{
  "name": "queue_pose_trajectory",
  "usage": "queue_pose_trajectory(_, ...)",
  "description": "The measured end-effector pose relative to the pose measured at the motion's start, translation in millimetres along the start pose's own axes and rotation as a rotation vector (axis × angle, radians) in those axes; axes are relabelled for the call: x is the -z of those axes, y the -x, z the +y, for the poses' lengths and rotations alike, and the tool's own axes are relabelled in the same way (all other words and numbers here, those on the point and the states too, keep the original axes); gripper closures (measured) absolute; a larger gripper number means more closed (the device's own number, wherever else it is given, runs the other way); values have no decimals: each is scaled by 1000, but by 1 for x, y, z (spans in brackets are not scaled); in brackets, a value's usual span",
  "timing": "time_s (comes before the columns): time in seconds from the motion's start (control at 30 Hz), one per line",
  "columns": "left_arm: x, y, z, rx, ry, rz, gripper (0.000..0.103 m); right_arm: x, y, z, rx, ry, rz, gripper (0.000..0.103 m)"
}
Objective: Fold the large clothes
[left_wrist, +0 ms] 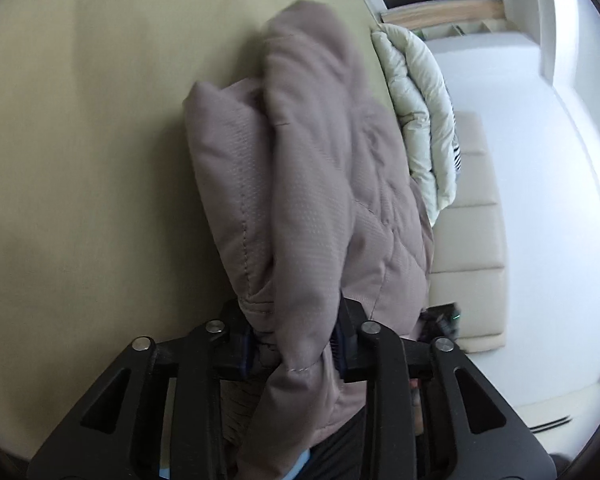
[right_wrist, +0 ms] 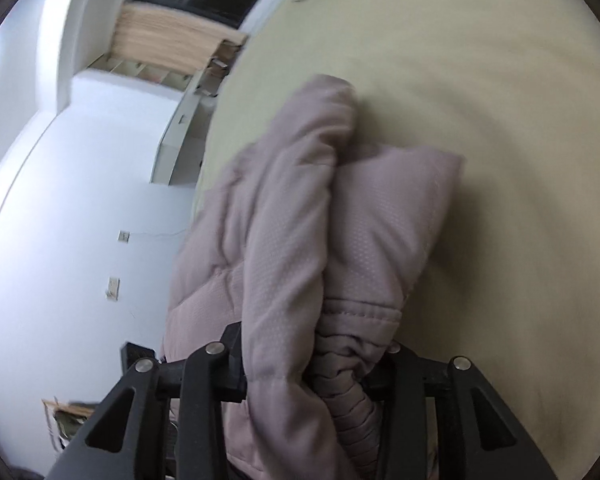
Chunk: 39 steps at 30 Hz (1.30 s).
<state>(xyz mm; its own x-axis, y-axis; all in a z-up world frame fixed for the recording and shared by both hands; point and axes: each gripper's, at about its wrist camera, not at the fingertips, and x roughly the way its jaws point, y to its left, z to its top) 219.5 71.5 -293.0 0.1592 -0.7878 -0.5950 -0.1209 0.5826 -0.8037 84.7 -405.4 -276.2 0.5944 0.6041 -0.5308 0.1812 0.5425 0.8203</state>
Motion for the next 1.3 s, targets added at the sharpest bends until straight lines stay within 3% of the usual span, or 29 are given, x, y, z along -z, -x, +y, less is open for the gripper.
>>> queue_pose_trajectory(0.07,4,-2,19,41,54,-16,67,4,-8,-21,-38,-26,-40,53)
queue_pose_trajectory(0.27,18,0,4,-32,-5,-43,64,10,-9,-28,-31,-42,-96,47)
queue_pose_trajectory(0.4,28,-1,-14,-55,-7,-94,64,20,13,-35,-24,-98,-116,42)
queue_pose_trajectory(0.5,40,5,-36,-102,-34,-145,64,32,35,-33,16,-109,-165,37)
queue_pose_trajectory(0.6,55,42,-51,-149,-85,-233,61,51,68,-33,80,-96,-228,34)
queue_pose_trajectory(0.67,66,62,-68,-211,-127,-300,58,63,87,-31,128,-91,-271,32)
queue_pose_trajectory(0.73,85,75,-101,-344,-241,-385,53,77,105,-24,204,-67,-313,29)
queue_pose_trajectory(0.87,122,90,-167,-539,-464,-528,38,94,131,18,359,91,-412,24)
queue_pose_trajectory(0.9,135,108,-174,-574,-532,-580,34,99,138,27,393,141,-438,19)
queue_pose_trajectory(0.97,161,108,-210,-628,-641,-675,14,105,145,59,457,254,-505,11)
queue_pose_trajectory(1.03,184,105,-250,-667,-735,-781,5,111,153,92,508,368,-588,0)
queue_pose_trajectory(1.07,198,105,-268,-687,-774,-835,0,110,153,106,530,409,-622,0)
queue_pose_trajectory(1.17,225,102,-310,-724,-815,-912,0,115,156,146,573,513,-689,0)
queue_pose_trajectory(1.3,240,90,-355,-746,-838,-897,0,121,167,192,567,577,-754,0)
